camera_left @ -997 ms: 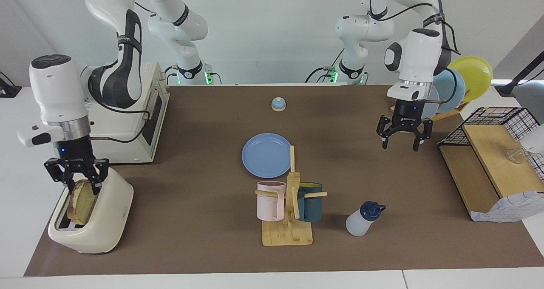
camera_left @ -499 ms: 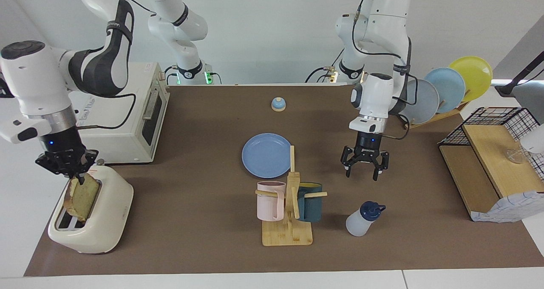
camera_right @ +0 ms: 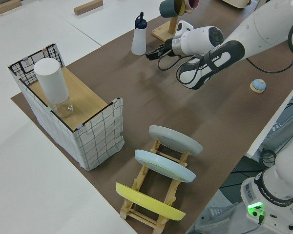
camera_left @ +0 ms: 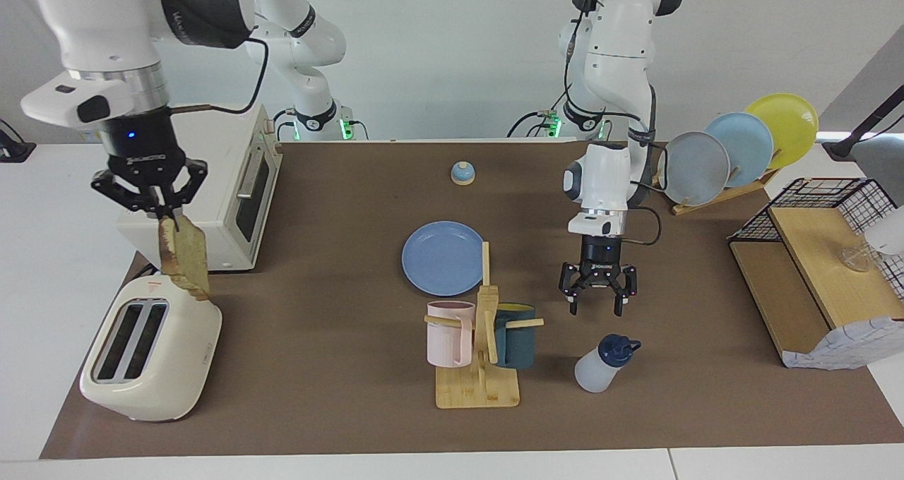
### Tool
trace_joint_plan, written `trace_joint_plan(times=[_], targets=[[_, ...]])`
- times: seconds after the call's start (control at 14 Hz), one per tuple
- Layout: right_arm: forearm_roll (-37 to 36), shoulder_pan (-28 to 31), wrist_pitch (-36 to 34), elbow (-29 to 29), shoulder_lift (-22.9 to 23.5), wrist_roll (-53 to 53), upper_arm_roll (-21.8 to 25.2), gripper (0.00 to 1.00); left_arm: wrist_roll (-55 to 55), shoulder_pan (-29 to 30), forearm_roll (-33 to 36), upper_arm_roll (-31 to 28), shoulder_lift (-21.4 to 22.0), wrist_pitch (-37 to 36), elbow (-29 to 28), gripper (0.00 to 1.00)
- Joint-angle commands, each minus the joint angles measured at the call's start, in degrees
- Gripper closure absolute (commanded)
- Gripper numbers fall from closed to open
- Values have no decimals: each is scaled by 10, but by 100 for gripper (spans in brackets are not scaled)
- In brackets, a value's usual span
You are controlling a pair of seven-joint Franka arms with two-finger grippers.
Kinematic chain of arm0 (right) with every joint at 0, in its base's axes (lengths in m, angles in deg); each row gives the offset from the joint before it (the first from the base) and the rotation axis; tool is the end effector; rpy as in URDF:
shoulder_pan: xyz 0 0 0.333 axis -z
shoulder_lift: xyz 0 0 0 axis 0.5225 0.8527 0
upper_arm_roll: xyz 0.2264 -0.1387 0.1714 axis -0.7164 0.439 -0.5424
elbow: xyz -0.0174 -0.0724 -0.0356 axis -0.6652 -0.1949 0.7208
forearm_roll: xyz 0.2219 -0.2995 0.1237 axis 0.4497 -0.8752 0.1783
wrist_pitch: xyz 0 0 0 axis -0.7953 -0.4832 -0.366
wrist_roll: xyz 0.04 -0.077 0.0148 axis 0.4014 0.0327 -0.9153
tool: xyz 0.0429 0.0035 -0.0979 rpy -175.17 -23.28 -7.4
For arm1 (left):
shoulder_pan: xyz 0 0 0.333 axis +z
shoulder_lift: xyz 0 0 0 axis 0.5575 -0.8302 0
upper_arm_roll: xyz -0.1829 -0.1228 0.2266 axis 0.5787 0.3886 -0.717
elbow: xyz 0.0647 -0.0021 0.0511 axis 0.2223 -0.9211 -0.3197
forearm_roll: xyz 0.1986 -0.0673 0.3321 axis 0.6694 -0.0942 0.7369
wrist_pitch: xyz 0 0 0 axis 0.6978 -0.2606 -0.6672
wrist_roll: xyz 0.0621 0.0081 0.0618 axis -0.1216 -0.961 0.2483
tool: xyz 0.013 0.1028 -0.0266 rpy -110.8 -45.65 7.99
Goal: Put bread on plate and add seasoning
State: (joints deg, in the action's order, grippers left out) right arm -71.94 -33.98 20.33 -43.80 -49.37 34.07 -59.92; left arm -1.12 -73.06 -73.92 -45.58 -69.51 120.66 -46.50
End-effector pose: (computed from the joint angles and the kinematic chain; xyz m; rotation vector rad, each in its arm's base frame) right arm 0.6260 0.0319 0.6626 2.9221 0.6206 0.5502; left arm 0.5703 -0.1836 0.2928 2.7785 -0.0631 1.2891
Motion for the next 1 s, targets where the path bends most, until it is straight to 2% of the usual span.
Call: trace_joint_plan(times=[0.0,0.07,0.21,0.28,0.43,0.57,0.78,0.93], targets=[[20,-33,29,-28,-4,13,-37,100,6,-108,-78,-105,-74,11,70,0],[21,-66,33,-48,-9,31,-37,100,1,-101,-72,-107,-79,10,79,0],[25,-105,41,-82,-10,149,-38,100,2,-58,-16,-100,-100,8,104,0],[33,-119,41,-94,-8,217,-40,100,4,-50,-14,-93,-119,1,135,0],[72,-166,59,-116,-1,322,-40,100,5,-42,-9,-92,-123,-15,144,0],[74,-206,132,-184,-9,366,-40,100,-2,-43,-8,-83,-121,-23,141,0],[74,-239,192,-239,-14,418,-40,100,-3,-47,-3,-80,-119,-66,152,0],[74,-250,256,-283,-14,440,-40,100,-2,-41,6,-80,-119,-84,164,0]])
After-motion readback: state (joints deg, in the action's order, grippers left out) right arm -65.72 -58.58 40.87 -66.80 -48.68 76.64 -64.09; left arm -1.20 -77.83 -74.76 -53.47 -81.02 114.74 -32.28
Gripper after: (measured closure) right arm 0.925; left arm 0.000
